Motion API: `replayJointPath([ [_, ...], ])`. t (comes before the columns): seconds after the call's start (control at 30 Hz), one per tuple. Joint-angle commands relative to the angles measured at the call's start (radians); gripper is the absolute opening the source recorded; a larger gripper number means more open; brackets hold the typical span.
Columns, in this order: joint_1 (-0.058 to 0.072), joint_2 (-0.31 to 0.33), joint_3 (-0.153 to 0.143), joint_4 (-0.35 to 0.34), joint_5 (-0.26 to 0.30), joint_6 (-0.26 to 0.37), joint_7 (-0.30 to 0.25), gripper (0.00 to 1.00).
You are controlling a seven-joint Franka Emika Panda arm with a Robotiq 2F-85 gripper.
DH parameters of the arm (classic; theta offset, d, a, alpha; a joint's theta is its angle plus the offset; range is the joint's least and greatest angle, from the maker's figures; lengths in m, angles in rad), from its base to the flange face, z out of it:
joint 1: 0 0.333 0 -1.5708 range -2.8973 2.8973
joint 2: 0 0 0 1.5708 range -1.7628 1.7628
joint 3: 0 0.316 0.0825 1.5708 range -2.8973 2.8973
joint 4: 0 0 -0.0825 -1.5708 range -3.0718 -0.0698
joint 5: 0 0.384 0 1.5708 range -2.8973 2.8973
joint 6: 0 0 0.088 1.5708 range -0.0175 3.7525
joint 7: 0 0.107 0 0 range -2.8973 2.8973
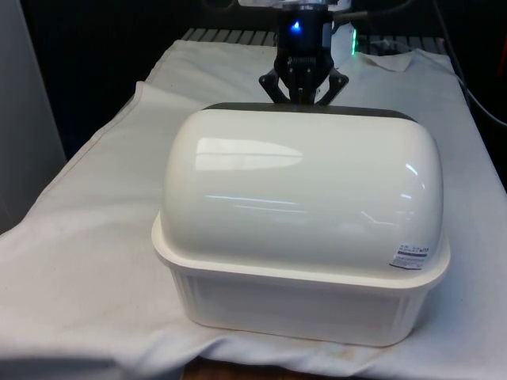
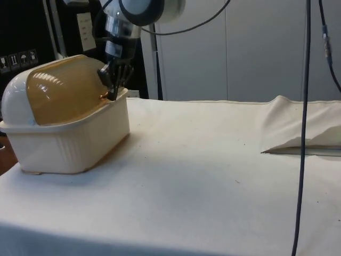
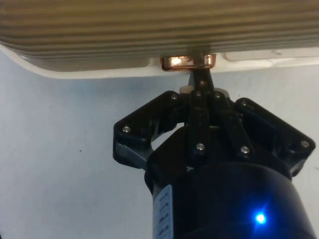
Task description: Open the lid, then close it.
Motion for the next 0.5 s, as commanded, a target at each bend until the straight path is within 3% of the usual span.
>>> replayJointPath([
  [0.0,-0.001,-0.011,0.001,-0.001,0.002,0.0,-0.001,0.0],
  [0.47,-0.001,-0.046,0.001,0.004,0.003,-0.003,-0.002,0.0],
])
